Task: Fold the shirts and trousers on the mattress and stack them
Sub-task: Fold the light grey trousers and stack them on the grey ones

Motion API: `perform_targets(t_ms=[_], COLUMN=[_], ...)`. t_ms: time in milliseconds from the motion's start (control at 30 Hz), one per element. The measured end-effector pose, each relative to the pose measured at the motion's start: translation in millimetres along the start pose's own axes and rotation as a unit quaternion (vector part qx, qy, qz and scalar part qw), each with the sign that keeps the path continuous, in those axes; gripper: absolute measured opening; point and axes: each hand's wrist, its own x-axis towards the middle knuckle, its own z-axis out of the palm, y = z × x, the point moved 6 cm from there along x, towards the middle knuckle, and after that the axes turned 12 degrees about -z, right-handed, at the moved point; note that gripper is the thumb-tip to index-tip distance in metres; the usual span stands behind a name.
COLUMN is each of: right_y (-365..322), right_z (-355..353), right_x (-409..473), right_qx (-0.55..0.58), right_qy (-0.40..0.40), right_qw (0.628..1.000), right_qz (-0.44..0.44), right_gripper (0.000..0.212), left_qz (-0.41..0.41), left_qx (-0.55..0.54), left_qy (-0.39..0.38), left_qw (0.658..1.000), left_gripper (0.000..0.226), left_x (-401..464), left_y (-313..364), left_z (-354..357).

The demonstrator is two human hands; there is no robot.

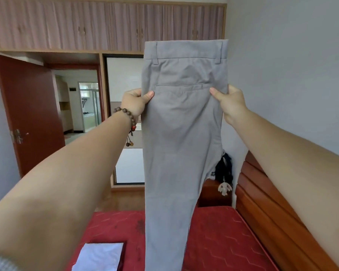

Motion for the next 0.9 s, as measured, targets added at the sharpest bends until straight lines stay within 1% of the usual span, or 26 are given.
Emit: perform_targets(t_ms=[100,200,267,400,500,567,633,733,900], right_y=[-2,19,40,80,102,111,115,111,96], right_z=[2,-2,-10,-34,-52,-62,-70,-81,-94], right_x=[-12,-45,-77,-168,-246,-294,-337,-392,-461], right_qx=[0.004,-0.016,-0.032,-0.048,-0.042,-0.044,-0.051,-0.059,-0.059], right_qy=[-0.021,-0.043,-0.055,-0.073,-0.084,-0.09,-0.101,-0.099,-0.099], right_qw=[1.0,0.998,0.994,0.979,0.968,0.961,0.955,0.946,0.93], right_qz=[0.007,0.043,0.084,0.185,0.231,0.256,0.276,0.302,0.349], right_gripper=[0.01,0.011,0.011,0.027,0.025,0.026,0.028,0.025,0.028], left_qz=[0.006,-0.032,-0.058,-0.114,-0.157,-0.197,-0.226,-0.27,-0.327], left_qx=[-0.002,0.006,0.014,0.031,0.066,0.06,0.06,0.054,0.053], left_qy=[-0.026,-0.053,-0.069,-0.09,-0.107,-0.122,-0.136,-0.158,-0.171], left_qw=[1.0,0.998,0.996,0.989,0.98,0.971,0.963,0.948,0.928], left_gripper=[0.008,0.011,0.015,0.016,0.011,0.008,0.012,0.014,0.018], left_x=[-15,-36,-56,-119,-178,-216,-251,-298,-375], left_y=[0,-33,-64,-140,-199,-236,-264,-293,-316], left_z=[-12,-23,-30,-42,-48,-53,-58,-69,-83])
